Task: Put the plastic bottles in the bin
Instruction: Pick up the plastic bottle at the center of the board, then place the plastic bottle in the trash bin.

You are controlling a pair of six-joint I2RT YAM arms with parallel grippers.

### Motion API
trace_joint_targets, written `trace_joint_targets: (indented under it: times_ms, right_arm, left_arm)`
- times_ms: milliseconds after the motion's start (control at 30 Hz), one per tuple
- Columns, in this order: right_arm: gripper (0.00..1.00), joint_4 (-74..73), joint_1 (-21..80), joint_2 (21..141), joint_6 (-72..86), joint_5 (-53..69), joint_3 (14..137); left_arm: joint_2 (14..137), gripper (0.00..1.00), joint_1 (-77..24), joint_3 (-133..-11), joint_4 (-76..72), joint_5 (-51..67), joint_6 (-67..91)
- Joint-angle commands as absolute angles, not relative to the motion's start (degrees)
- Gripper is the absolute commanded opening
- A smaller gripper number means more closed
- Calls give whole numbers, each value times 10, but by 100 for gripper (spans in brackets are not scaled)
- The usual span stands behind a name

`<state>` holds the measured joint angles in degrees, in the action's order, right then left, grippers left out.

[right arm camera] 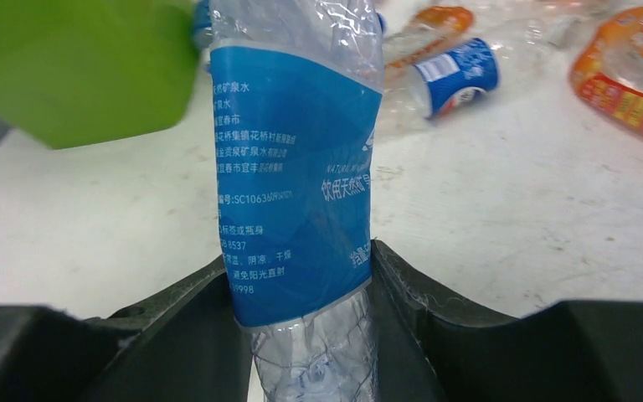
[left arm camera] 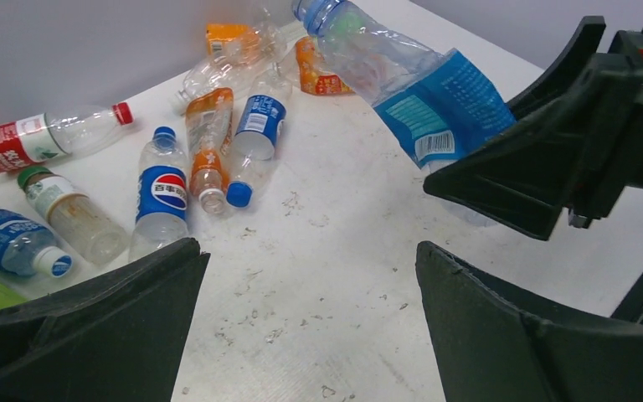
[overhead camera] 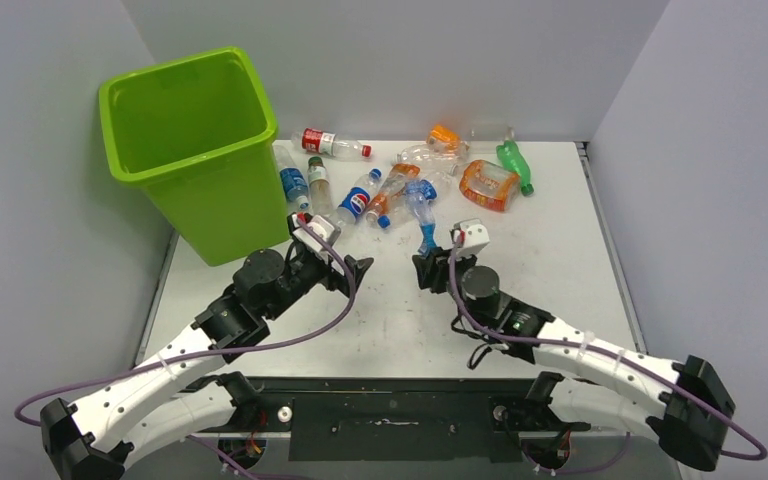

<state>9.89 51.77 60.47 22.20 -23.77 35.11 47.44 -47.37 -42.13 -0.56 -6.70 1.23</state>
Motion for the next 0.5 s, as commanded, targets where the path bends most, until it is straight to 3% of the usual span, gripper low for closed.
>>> trace_joint_targets:
  times_ms: [0, 100, 267, 467]
  right_arm:
    - [5, 212, 551, 512, 197, -112, 263]
    - [5, 273, 597, 458, 185, -104, 203]
    - [5, 381, 629, 422, 160, -90, 133]
    - [5, 452, 661, 429, 126, -98, 128]
  left_arm:
    - [450, 97, -477, -417, -76, -31, 52]
    - [425, 100, -471, -403, -122, 22, 91]
    - [420, 96, -436, -370, -215, 92, 177]
    - [464, 96, -413, -393, -205, 142, 220]
